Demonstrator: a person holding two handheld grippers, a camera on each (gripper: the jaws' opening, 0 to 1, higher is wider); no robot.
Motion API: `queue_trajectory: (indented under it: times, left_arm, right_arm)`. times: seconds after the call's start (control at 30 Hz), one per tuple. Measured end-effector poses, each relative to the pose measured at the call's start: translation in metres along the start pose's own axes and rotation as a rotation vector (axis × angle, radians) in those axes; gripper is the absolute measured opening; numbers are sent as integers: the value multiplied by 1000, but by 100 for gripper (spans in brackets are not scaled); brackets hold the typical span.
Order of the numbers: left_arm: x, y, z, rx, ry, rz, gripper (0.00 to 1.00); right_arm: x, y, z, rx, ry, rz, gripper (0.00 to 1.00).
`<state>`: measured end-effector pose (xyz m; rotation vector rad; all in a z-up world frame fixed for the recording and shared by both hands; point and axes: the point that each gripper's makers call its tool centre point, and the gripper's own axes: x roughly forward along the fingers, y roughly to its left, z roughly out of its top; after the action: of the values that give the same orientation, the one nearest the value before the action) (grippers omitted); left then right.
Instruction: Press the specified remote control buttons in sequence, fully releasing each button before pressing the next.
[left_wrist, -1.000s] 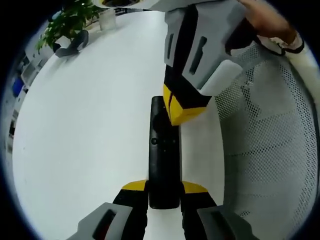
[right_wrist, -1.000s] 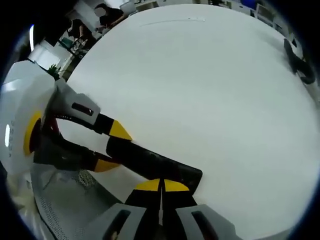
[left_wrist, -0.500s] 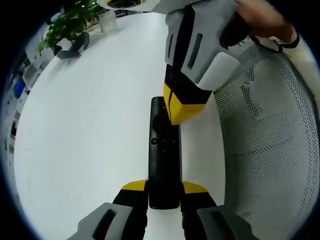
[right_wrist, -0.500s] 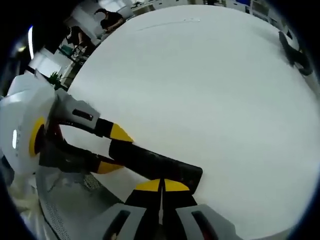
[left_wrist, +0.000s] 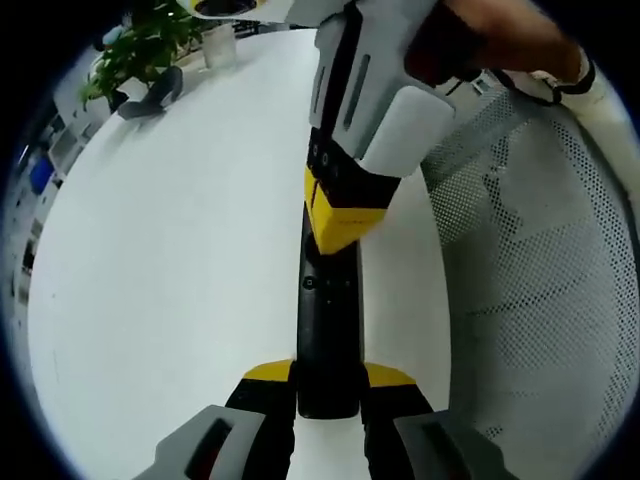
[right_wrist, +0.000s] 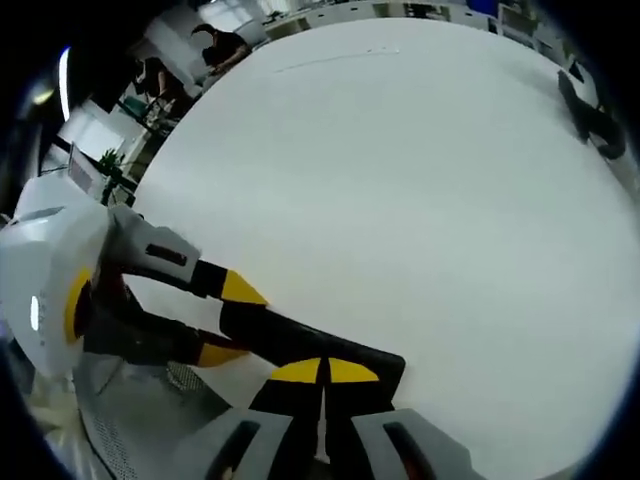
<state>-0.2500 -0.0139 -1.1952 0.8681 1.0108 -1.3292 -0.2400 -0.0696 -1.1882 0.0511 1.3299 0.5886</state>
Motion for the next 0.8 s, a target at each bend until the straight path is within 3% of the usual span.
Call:
queue_trajectory:
  times: [0.4, 0.8]
  left_arm:
    - [-1, 0, 0, -3, -24, -12, 22]
    - [-1, 0, 1, -7, -14, -24, 22]
  right_arm:
    - [1, -1, 1, -47, 19, -16, 0]
    - [0, -2, 1, 20, 44, 27, 0]
